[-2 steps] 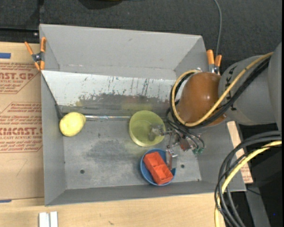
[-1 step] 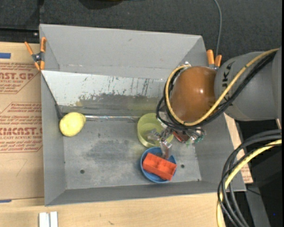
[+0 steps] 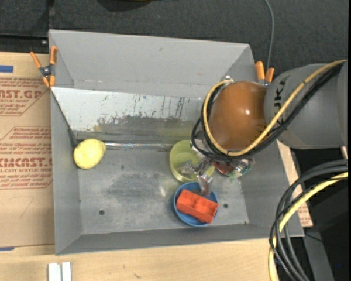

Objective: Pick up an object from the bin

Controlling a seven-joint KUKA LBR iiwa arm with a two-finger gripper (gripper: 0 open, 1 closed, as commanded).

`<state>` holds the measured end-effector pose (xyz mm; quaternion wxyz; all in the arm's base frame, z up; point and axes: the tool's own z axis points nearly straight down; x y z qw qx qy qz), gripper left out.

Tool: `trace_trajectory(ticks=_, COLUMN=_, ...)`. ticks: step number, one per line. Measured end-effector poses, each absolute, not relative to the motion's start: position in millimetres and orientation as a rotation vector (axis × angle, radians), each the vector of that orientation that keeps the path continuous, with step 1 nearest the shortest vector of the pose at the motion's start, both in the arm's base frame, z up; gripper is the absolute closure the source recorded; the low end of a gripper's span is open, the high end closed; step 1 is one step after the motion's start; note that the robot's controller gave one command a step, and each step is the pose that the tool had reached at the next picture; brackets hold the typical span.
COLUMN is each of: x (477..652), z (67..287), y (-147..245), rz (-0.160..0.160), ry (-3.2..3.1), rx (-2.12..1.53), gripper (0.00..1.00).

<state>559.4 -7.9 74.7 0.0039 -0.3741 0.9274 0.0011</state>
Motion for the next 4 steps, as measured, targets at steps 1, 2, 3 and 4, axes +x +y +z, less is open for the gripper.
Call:
trace_trajectory(ticks=1, x=557.8, z=84, y=-8, rz=0.008, ry=2.917, rx=-1.150, gripper=1.00)
trace_trajectory(ticks=2, x=558.6, z=95, y=-8, rz=0.006, ry=2.938, rx=-1.089, gripper=1.00)
trace_trajectory(ticks=3, x=558.6, z=98, y=-8, rz=0.007, ry=2.943, rx=-1.075, gripper=1.00)
trace_trajectory(ticks=4, x=557.2, z=108, y=-7, rz=0.010, ry=2.936, rx=-1.104, gripper=1.00)
